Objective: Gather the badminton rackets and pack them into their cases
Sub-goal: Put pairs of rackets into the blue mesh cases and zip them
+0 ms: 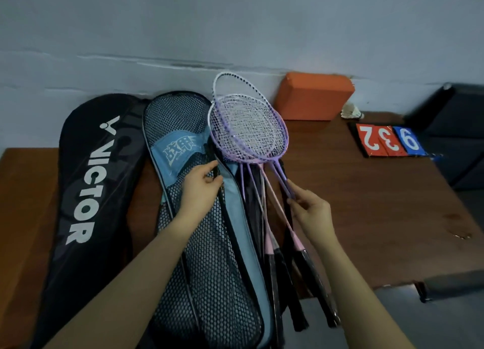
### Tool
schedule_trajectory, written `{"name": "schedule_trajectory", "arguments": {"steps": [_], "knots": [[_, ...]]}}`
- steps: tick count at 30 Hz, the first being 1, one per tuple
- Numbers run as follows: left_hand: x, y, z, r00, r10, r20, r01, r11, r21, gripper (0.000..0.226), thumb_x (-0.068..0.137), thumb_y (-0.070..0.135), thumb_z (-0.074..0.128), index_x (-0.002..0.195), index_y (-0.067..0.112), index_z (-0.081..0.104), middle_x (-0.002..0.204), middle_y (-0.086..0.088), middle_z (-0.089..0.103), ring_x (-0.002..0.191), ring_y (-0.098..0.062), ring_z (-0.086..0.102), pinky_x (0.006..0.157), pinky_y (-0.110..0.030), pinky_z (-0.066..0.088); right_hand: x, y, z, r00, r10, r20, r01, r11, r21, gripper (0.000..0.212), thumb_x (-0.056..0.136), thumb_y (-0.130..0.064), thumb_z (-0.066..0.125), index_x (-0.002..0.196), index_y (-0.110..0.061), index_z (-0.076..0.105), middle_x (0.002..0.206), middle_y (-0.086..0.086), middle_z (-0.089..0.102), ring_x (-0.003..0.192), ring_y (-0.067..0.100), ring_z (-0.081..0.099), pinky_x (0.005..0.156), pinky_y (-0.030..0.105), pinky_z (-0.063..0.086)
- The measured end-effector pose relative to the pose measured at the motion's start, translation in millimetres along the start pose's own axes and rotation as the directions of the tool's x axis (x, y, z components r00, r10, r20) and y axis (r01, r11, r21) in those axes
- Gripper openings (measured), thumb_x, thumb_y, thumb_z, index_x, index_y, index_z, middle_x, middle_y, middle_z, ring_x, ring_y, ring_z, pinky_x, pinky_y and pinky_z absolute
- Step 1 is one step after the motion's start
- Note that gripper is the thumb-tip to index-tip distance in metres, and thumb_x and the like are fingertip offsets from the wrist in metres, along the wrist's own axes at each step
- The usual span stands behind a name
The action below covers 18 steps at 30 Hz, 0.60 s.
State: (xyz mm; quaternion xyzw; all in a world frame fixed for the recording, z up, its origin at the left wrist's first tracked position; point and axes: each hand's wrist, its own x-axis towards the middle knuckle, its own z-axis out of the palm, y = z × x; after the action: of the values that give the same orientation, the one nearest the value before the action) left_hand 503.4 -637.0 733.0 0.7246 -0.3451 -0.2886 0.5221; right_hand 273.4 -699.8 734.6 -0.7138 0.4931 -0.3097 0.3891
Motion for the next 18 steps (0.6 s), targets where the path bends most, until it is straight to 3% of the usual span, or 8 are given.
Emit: {"name": "schedule_trajectory", "arguments": {"steps": [3, 6, 8, 10, 13, 15, 18], "knots": [[5, 1, 12, 0.999, -0.021, -0.042, 0.021, 1.0, -0.01, 0.041, 0.087, 0.009, 0.06, 0.128, 0.014, 0.053, 0.106, 0.002, 0.055, 0.067, -0.005, 0.053, 0.051, -0.005, 0.041, -12, 16, -2, 0.999, 0.052, -0.009, -0.052, 0.999, 0.002, 0.052, 0.082, 0.007, 0.061, 0.117, -0.032, 0.061, 0.077, -0.008, 0.061, 0.066, 0.003, 0.05, 0.072, 0.03, 0.044], [4, -1, 17, 0.996, -0.048, -0.077, 0.044, 0.998, -0.05, 0.042, 0.088, 0.007, 0.058, 0.129, 0.013, 0.051, 0.09, 0.016, 0.054, 0.058, 0.006, 0.046, 0.049, -0.002, 0.034, -28, 29, -3, 0.996, 0.086, -0.019, -0.085, 0.995, 0.045, 0.057, 0.082, 0.007, 0.061, 0.11, -0.044, 0.06, 0.071, -0.02, 0.058, 0.065, 0.003, 0.049, 0.072, 0.031, 0.041], [4, -4, 19, 0.993, -0.057, -0.099, 0.052, 0.997, -0.049, 0.042, 0.089, 0.008, 0.057, 0.13, 0.012, 0.051, 0.102, 0.011, 0.056, 0.065, 0.009, 0.05, 0.059, 0.001, 0.037, -38, 35, -4, 0.993, 0.113, -0.032, -0.11, 0.99, 0.087, 0.061, 0.081, 0.008, 0.063, 0.103, -0.049, 0.062, 0.075, -0.023, 0.061, 0.069, 0.0, 0.052, 0.074, 0.029, 0.041], [5, -5, 20, 0.991, -0.071, -0.117, 0.065, 0.996, -0.052, 0.042, 0.089, 0.009, 0.056, 0.131, 0.011, 0.05, 0.107, 0.006, 0.056, 0.078, 0.003, 0.053, 0.073, -0.011, 0.044, -47, 42, -7, 0.99, 0.135, -0.039, -0.13, 0.986, 0.102, 0.064, 0.079, 0.009, 0.064, 0.097, -0.053, 0.065, 0.074, -0.019, 0.062, 0.068, 0.0, 0.052, 0.073, 0.027, 0.042], [9, -6, 22, 0.982, -0.077, -0.171, 0.066, 0.996, -0.066, 0.037, 0.09, 0.014, 0.055, 0.127, 0.014, 0.055, 0.094, 0.011, 0.058, 0.078, -0.001, 0.053, 0.075, -0.02, 0.046, -59, 51, -9, 0.989, 0.146, -0.029, -0.142, 0.983, 0.112, 0.052, 0.081, 0.003, 0.066, 0.102, -0.045, 0.068, 0.078, -0.012, 0.065, 0.074, 0.007, 0.058, 0.075, 0.036, 0.048], [10, -7, 21, 0.978, -0.07, -0.197, 0.058, 0.996, -0.066, 0.035, 0.091, 0.016, 0.054, 0.125, 0.017, 0.058, 0.104, 0.005, 0.06, 0.087, -0.005, 0.055, 0.085, -0.024, 0.046, -63, 51, -6, 0.989, 0.145, -0.031, -0.141, 0.984, 0.111, 0.043, 0.084, -0.001, 0.065, 0.105, -0.038, 0.069, 0.082, -0.013, 0.067, 0.077, 0.006, 0.06, 0.075, 0.037, 0.048], [6, -9, 19, 0.973, -0.071, -0.218, 0.053, 0.995, -0.085, 0.035, 0.092, 0.011, 0.047, 0.125, 0.016, 0.058, 0.126, 0.001, 0.057, 0.109, -0.007, 0.052, 0.101, -0.027, 0.041, -64, 46, 2, 0.986, 0.156, -0.066, -0.15, 0.985, 0.089, 0.037, 0.086, -0.004, 0.063, 0.105, -0.035, 0.068, 0.071, -0.016, 0.062, 0.065, 0.003, 0.054, 0.065, 0.029, 0.043]]}}
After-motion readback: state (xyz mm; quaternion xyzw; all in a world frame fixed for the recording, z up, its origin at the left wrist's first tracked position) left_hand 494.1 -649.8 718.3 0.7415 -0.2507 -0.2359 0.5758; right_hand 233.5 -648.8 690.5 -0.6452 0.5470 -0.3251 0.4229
